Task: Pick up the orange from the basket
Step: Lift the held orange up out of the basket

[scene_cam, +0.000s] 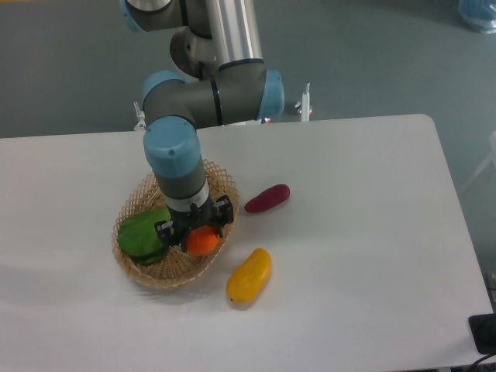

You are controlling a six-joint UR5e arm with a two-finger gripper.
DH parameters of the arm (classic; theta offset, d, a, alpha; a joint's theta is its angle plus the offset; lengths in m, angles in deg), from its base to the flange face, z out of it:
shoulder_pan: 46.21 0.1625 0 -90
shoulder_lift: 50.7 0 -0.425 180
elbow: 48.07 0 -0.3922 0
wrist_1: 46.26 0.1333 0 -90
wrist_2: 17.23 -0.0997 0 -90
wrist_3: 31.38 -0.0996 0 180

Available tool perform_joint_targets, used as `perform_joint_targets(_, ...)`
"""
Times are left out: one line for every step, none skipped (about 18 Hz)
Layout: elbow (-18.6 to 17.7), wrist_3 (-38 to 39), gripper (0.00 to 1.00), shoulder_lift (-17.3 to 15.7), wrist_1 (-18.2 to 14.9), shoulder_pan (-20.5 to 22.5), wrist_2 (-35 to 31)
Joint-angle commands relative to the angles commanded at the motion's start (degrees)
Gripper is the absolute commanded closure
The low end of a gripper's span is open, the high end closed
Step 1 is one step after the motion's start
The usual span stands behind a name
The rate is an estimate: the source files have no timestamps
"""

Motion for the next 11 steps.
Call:
perform_joint_targets(0.88, -2.29, 0.24, -0.53, -0.09, 0.35, 0.0)
perform_joint_targets(2.02, -4.05, 0.24, -0.97, -0.09, 1.14, 0.09)
perform_joint_targets(2.98, -5.12, 0.24, -1.15, -0.52, 1.32, 0.0)
perform_joint_targets(3.52, -6.08, 0.24, -1.23, -0.96, 1.67, 0.0)
perform_joint_targets(3.78, -7.92, 0.24, -1.58, -0.88, 1.93, 0.0)
perform_joint_targets(4.05, -10.55, 0.24, -2.72, -0.88, 2.63, 0.09)
perform_joint_targets(4.48, -13.01, 0.24, -3.77, -0.97, 3.51, 0.09)
perform_joint_targets(4.92, -14.43, 0.24, -4.13, -0.97, 4.39, 0.44)
perform_joint_targets(5.02, -15.05, 0.24, -4.22, -0.97, 4.66, 0.0)
perform_joint_targets(5.28, -16.19, 0.24, -4.22, -0.97, 5.18, 0.09)
perform_joint_targets(5.45, -17.68, 0.24, -4.31, -0.97, 5.88, 0.0)
